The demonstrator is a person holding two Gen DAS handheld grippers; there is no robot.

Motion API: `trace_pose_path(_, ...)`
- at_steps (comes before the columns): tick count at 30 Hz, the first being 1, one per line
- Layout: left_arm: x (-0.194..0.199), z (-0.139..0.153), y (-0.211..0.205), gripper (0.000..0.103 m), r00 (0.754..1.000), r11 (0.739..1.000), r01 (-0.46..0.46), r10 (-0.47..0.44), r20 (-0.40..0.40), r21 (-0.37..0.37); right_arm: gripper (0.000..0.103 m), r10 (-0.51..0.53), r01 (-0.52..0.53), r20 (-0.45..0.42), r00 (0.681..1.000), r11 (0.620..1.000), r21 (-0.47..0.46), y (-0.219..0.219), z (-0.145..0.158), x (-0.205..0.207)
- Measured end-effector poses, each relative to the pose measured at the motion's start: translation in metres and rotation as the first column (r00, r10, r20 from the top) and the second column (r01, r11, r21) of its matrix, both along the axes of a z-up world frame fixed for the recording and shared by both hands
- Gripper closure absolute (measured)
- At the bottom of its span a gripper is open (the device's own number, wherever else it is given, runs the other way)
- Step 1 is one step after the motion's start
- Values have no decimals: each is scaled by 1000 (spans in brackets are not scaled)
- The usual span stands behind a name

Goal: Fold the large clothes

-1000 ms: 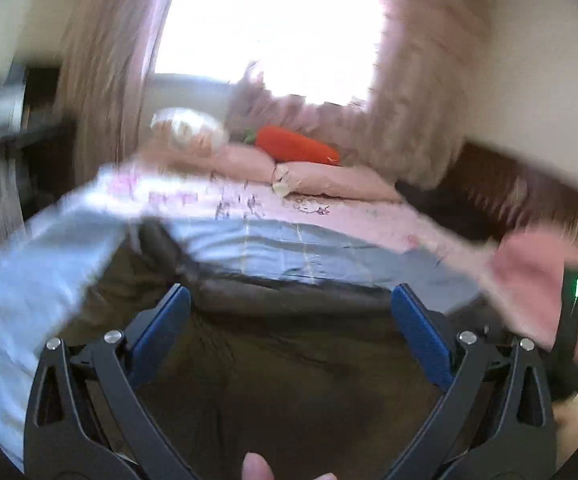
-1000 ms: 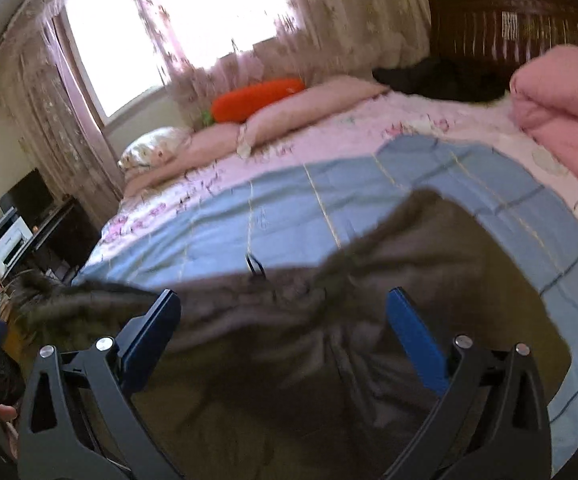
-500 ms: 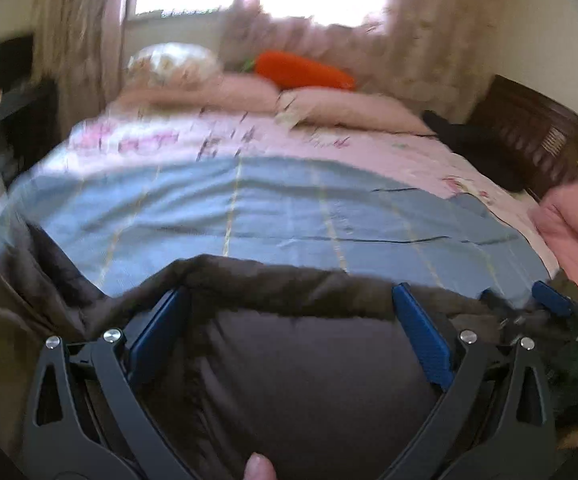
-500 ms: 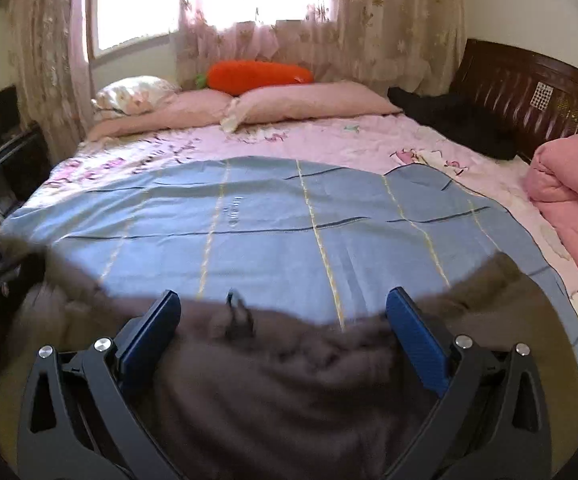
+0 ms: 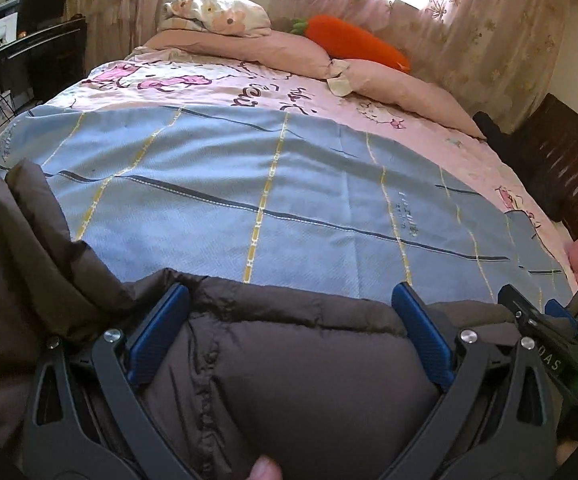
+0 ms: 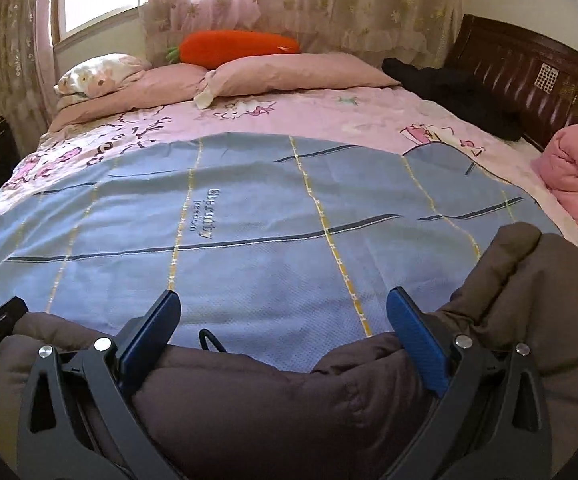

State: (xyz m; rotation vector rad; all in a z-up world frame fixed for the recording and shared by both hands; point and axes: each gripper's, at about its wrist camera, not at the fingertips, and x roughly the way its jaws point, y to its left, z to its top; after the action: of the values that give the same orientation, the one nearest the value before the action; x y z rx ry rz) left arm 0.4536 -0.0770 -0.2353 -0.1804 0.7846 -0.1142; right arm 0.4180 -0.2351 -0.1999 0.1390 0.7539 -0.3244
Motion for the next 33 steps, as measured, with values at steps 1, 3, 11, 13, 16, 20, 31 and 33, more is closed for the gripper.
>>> trace_pose_path(1, -3, 0, 1, 2, 1000, 1000, -1, 1, 8, 1, 1, -1, 1, 6, 1000, 1000, 0, 0, 0, -3)
trace_pose_path(3, -9, 1, 3, 2, 1000, 1000, 2, -2, 19, 1, 1, -7, 7, 23, 1000, 1000, -5, 1, 0, -7)
trace_pose_path(11, -5, 8, 8, 2, 998, 998, 51, -49, -50, 45, 1, -15, 14, 20, 1000, 1000, 12, -4, -8, -9)
trace_pose_path(13, -3, 13, 23, 2, 998, 997, 34, -31, -54, 63, 1, -9, 8, 16, 1000, 999, 46, -8, -11, -9)
trace_pose_path(16, -9, 25, 63, 2, 999, 994, -35, 34, 4, 103, 1, 1, -4, 32, 999, 995, 95, -14, -14, -11)
trace_pose_path(20, -38, 20, 142, 13, 984, 985, -156, 162, 75, -73, 1, 15, -19, 38, 999, 993, 118, -13, -15, -12)
trace_pose_path(31, -37, -30, 176, 2, 938, 933, -347, 345, -38, -90, 1, -5, 4, 14, 1000, 998, 59, -2, -1, -14)
trace_pose_path(33, -36, -33, 174, 2, 939, 937, -343, 342, -30, -72, 1, -35, 35, 54, 998, 999, -13, 12, 17, -24)
